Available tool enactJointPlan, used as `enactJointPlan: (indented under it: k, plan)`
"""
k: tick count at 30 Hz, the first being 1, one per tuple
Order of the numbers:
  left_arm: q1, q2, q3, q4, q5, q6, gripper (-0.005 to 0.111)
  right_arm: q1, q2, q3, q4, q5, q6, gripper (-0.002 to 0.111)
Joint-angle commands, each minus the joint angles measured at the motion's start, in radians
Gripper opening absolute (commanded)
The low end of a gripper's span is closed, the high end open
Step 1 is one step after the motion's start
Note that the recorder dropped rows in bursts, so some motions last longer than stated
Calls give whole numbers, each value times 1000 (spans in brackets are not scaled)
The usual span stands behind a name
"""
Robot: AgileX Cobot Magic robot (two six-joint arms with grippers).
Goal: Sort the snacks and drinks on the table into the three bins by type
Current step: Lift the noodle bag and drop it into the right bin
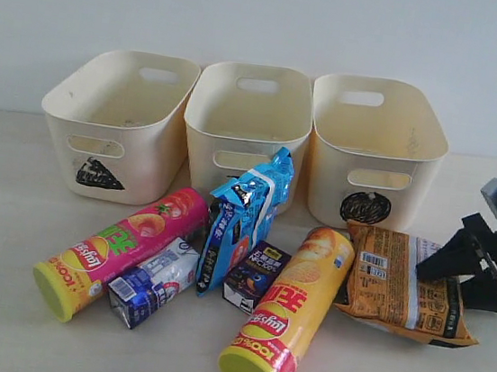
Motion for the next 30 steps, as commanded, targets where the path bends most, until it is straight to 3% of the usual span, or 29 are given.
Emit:
enactJointPlan:
  k: [1, 2, 10, 30]
  plan:
    - [0, -2, -2, 7, -2, -6, 4, 7, 23, 14, -104, -59, 0, 13]
    - [0, -2, -2, 7, -2, -6, 4, 7, 23, 14, -104, -52, 0, -1]
    - [0, -2, -2, 7, -2, -6, 4, 7, -40, 14, -107, -10, 9, 1]
    - [0, -2, -2, 7, -2, -6, 4, 7, -536, 14, -112, 45, 73, 1]
